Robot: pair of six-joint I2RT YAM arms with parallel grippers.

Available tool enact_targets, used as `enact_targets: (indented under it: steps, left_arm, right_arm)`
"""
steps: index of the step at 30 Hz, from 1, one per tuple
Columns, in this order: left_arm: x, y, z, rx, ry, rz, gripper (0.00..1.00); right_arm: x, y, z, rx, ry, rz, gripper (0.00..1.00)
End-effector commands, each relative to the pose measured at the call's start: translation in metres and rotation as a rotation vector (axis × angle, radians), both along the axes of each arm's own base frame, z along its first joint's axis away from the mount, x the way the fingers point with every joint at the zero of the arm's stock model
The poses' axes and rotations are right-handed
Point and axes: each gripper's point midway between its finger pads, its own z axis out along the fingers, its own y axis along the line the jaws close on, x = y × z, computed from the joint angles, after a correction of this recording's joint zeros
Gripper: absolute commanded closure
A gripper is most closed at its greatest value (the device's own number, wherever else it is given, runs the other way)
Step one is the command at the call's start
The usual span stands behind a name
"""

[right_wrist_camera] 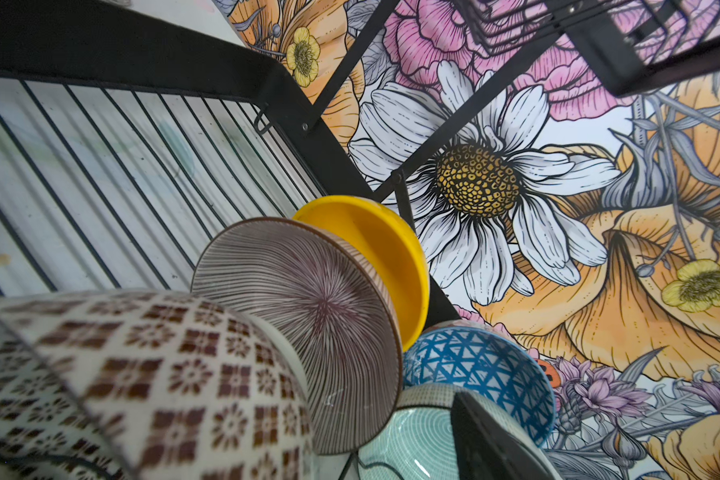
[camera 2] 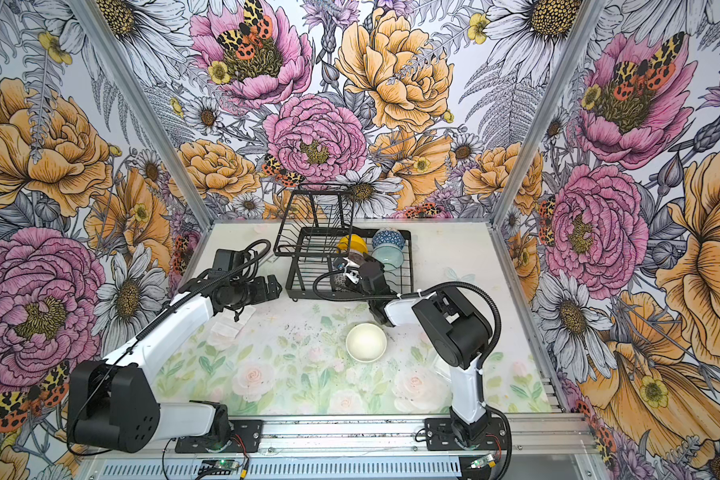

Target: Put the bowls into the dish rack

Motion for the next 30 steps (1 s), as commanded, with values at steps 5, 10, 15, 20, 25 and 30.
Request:
enact_targets:
  steps: [5, 10, 15, 20, 25, 30]
  left_arm:
    - [0.003, -0.002, 0.005, -0.005, -0.028, -0.007, 0.01]
    - [0.003, -0.002, 0.006, -0.005, -0.032, -0.007, 0.01]
    - [0.004, -0.002, 0.009, -0.006, -0.039, -0.008, 0.01]
    - [0.003, -0.002, 0.01, -0.006, -0.041, -0.011, 0.01]
    - [0.003, -0.002, 0.011, -0.006, -0.045, -0.013, 0.01]
    - [0.003, -0.003, 0.012, -0.006, -0.048, -0.015, 0.01]
  right_arm:
    - [-0.007, -0.007, 0.015, 0.052, 0.007, 0.002, 0.14]
    - [-0.011, -0.011, 0.021, 0.08, 0.015, 0.007, 0.1]
    - [-0.016, -0.011, 0.025, 0.101, 0.035, 0.033, 0.06]
    - [-0.027, -0.01, 0.025, 0.118, 0.053, 0.079, 0.02]
    - [-0.032, -0.01, 0.024, 0.125, 0.074, 0.099, 0.01]
    - [-0.031, -0.012, 0.022, 0.116, 0.09, 0.089, 0.0]
